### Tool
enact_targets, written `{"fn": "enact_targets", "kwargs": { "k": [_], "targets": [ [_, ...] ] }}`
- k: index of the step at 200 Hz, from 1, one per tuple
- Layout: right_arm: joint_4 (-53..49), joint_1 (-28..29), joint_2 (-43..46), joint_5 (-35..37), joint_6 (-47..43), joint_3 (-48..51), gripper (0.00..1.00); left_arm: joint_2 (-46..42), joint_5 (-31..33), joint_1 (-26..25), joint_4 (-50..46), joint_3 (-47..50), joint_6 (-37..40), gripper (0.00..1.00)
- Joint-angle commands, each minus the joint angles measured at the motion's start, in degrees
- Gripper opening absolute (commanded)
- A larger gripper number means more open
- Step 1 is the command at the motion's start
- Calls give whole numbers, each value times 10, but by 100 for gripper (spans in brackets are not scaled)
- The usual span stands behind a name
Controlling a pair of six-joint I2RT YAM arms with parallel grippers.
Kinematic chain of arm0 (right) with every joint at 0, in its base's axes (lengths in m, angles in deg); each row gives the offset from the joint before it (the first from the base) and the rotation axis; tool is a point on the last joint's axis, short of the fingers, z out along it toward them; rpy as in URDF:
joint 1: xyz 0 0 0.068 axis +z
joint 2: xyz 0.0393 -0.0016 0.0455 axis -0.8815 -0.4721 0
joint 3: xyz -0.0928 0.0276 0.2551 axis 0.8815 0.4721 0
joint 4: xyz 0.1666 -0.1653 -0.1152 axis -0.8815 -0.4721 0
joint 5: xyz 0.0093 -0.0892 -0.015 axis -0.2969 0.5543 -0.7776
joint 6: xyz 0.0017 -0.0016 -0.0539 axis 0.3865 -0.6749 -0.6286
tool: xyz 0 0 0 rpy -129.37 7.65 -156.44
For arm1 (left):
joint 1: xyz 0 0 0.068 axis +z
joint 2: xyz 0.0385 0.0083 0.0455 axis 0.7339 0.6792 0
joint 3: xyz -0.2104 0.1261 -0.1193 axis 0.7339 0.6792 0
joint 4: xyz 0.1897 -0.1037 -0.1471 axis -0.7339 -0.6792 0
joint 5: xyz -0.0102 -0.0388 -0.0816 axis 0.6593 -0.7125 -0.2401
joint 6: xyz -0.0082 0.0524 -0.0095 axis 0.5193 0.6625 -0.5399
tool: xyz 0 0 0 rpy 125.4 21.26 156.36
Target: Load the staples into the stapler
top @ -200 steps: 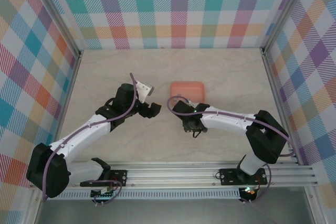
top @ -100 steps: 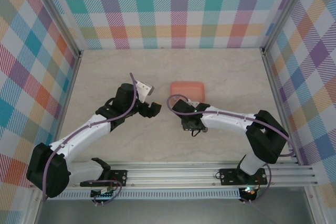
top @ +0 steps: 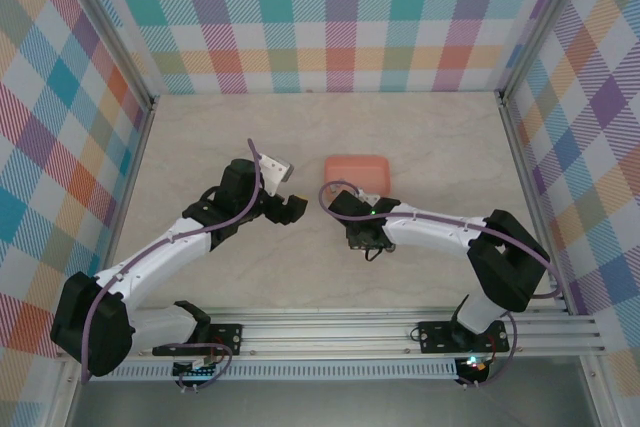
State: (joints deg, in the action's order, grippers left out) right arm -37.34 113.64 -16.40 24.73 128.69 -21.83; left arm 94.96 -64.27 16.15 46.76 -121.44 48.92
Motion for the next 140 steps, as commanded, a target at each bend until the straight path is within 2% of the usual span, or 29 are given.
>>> {"fn": "enact_targets", "kwargs": {
  "k": [1, 140],
  "targets": [
    [8, -3, -8, 1, -6, 7, 21, 3, -2, -6, 4, 3, -3, 89],
    [4, -6, -11, 3, -19, 4, 21, 3, -1, -6, 1, 1, -2, 89]
  ]
}}
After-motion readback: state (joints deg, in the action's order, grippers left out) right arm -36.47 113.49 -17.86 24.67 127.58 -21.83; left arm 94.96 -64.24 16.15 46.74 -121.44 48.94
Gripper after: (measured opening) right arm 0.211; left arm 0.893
